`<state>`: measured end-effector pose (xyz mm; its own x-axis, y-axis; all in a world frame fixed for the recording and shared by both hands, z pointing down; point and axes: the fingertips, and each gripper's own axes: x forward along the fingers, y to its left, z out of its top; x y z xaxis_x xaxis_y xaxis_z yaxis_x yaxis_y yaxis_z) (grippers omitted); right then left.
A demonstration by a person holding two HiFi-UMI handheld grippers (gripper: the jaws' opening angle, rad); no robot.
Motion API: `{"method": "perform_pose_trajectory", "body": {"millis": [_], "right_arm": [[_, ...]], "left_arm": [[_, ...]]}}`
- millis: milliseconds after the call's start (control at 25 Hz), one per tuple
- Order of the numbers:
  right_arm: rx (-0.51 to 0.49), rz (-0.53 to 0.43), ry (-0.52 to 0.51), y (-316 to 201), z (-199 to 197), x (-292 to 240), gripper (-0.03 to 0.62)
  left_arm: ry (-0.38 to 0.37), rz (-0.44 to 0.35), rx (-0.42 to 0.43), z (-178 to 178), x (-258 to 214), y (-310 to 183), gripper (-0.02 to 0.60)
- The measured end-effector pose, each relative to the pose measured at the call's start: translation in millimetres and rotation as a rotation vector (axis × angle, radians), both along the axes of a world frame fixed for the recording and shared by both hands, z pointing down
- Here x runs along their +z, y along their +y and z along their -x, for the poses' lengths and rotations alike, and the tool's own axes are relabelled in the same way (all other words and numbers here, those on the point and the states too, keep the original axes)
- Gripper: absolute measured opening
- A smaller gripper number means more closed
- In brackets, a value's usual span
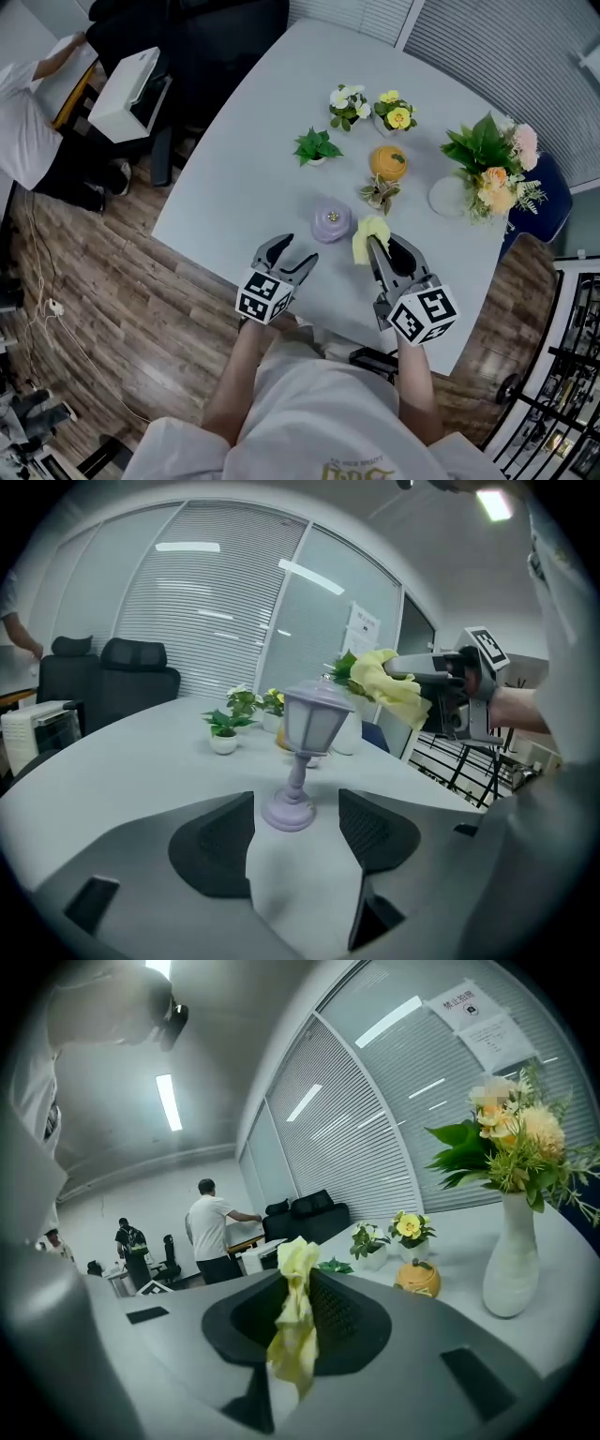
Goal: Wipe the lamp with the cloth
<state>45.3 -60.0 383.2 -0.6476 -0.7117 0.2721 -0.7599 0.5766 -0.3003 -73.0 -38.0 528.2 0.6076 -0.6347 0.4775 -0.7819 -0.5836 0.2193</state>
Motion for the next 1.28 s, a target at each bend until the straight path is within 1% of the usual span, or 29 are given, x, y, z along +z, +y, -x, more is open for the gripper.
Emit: {"method": "perform_pose_trajectory", "body": {"millis": [120, 400, 640, 760, 840, 920, 1000, 1120, 1280], "right_arm": [[-0.003, 0.000, -0.013, -7.4, -1.7, 2.5, 0.074], [-0.033, -0.013, -0.040, -25.2, 3.3, 3.2, 0.074], [-0.063, -0.004, -0.064, -33.3, 9.0, 3.0, 0.072], [-0.081, 0.007, -0.097, -37.1, 9.6, 2.5, 0.072], [-0.088, 0.012, -0.119, -39.5, 10.0, 2.0, 0.071], [-0.086, 0.018, -0.131, -41.5, 8.9, 2.6, 0.071], [-0.088, 0.017, -0.136, -43.8, 8.0, 2.4, 0.071], [-0.088, 0.022, -0.139, -47.3, 7.6, 1.1, 0.071], [-0.107, 0.027, -0.135, -50.1, 11.8, 1.1, 0.069]], "left_arm": [[-0.032, -0.006, 0.040, -7.8, 7.6, -7.0, 0.267], [-0.089, 0.005, 0.096, -13.0, 27.4, -19.8, 0.268], [-0.070, -0.016, 0.168, -20.4, 30.2, -29.2, 0.275], [-0.092, -0.007, 0.243, -28.5, 36.1, -29.9, 0.282], [-0.086, 0.005, 0.294, -34.4, 39.7, -29.6, 0.285], [-0.083, 0.012, 0.319, -37.2, 43.3, -30.5, 0.291], [-0.104, 0.008, 0.336, -37.8, 46.6, -33.0, 0.295], [-0.157, -0.014, 0.378, -38.7, 49.8, -37.0, 0.296], [-0.198, -0.019, 0.414, -37.8, 55.8, -42.4, 0.296]]}}
